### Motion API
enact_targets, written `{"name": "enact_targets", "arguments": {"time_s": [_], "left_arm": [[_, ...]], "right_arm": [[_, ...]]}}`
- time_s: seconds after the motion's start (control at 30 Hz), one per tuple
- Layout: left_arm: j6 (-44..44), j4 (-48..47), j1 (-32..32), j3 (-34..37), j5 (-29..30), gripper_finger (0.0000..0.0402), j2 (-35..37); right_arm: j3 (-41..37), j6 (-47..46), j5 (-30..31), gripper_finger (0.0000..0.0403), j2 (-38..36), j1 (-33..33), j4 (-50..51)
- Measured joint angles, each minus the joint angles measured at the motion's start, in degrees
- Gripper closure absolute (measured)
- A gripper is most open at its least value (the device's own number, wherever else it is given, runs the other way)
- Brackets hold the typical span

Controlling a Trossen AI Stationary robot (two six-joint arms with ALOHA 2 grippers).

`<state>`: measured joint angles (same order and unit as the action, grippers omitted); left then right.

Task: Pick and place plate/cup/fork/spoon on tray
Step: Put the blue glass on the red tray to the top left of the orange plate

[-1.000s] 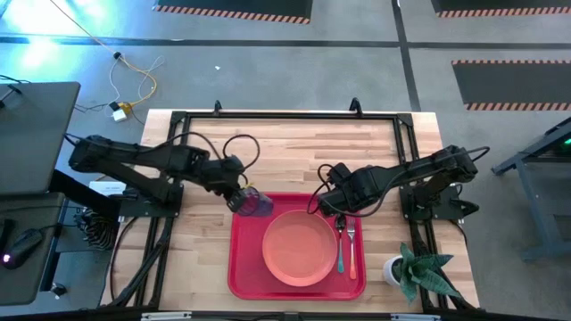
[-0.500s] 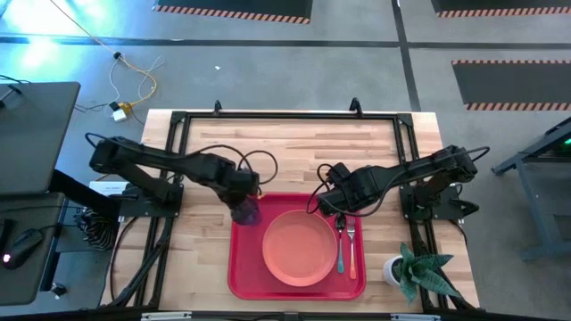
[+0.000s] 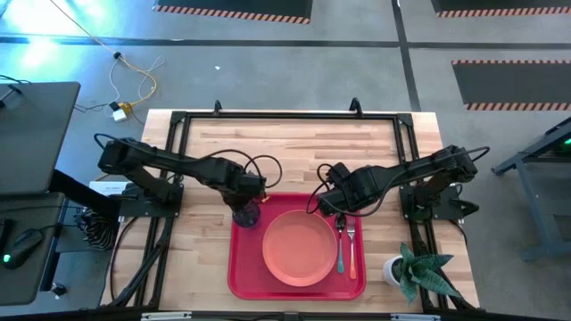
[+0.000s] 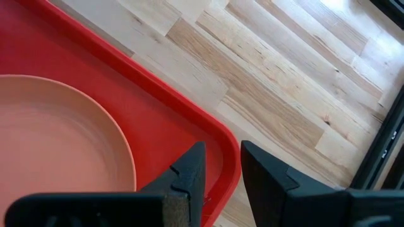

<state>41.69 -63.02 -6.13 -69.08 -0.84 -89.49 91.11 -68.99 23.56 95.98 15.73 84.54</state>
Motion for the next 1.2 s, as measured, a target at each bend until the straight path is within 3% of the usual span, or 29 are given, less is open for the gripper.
{"name": "enact_targets", "arguments": {"time_s": [0.27,0.87,1.2], "left_arm": [[-0.3,1.1,0.0,0.0,1.8,0.0386,-0.5],[-1.5,1.3,0.0,0.0,0.0,0.0377,-0.6],[-1.4,1.6,0.0,0.0,-0.2,0.0315,-0.6]], "right_arm": [[-0.1,0.0,0.1,0.0311,0.0,0.0,-0.1],[-0.1,0.0,0.2,0.0311,0.0,0.0,-0.1],[-0.1,0.0,0.2,0.0311,0.0,0.0,-0.1]]}}
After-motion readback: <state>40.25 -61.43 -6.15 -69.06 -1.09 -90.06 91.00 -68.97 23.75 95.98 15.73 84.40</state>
